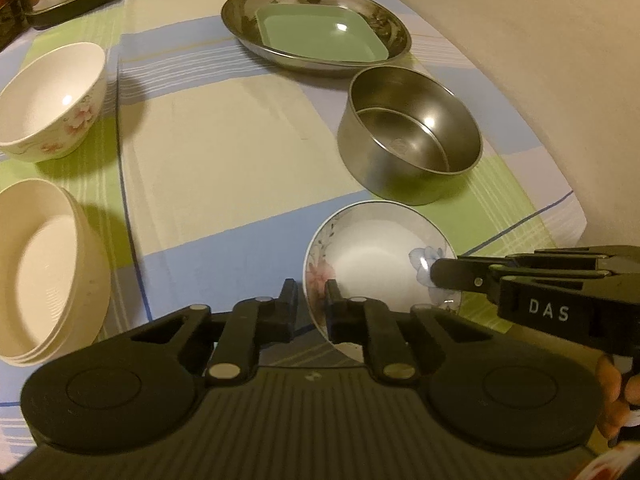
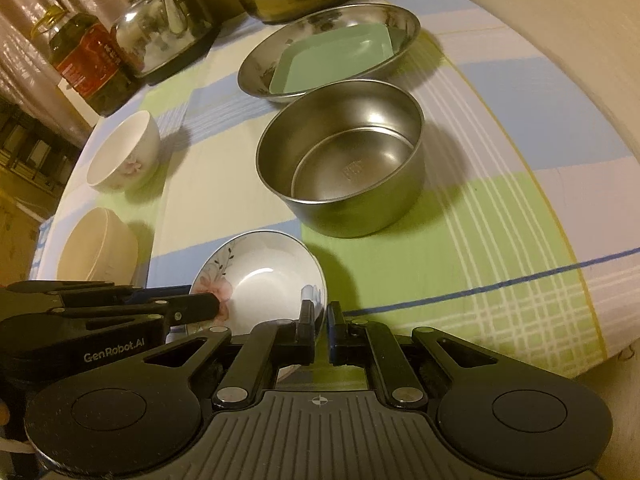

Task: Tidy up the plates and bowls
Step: 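Grasp the rim of the white floral saucer with the right gripper, then carry the saucer with the right gripper onto the green plate, then open the right gripper to release the saucer and withdraw, then move the right gripper to the cream round tub and grasp its rim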

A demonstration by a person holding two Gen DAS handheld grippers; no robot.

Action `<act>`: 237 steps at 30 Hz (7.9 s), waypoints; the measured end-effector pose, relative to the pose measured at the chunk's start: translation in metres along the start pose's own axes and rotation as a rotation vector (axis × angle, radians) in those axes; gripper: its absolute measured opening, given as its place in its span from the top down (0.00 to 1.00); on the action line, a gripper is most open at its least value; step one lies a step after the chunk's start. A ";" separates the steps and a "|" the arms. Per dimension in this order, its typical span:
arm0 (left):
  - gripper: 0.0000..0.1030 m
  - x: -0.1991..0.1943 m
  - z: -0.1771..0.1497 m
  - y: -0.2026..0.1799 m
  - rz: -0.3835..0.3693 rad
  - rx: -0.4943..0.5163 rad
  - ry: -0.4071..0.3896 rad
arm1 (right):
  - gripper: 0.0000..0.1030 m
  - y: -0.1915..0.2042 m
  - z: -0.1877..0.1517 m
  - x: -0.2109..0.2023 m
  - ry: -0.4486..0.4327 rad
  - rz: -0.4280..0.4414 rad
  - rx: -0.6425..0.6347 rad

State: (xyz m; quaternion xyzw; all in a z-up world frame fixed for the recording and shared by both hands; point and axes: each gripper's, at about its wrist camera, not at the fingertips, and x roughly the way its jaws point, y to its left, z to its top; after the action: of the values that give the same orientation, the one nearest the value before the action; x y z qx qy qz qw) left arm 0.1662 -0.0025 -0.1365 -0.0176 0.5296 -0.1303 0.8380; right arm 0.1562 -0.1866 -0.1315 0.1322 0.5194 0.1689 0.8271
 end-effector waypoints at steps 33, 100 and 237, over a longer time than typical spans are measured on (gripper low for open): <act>0.91 -0.033 -0.001 0.018 0.068 -0.083 -0.047 | 0.96 0.030 0.019 0.000 -0.030 0.081 -0.055; 0.90 0.112 0.240 0.029 0.040 0.013 -0.043 | 0.96 -0.051 0.219 0.102 -0.135 -0.062 0.095; 0.63 -0.130 -0.053 0.152 0.261 -0.361 -0.150 | 0.40 0.155 0.021 0.033 0.009 0.158 -0.265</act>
State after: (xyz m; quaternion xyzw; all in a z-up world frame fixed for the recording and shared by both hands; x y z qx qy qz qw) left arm 0.0967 0.1810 -0.0708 -0.1080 0.4781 0.0777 0.8681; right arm 0.1666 -0.0325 -0.0882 0.0616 0.4841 0.3013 0.8192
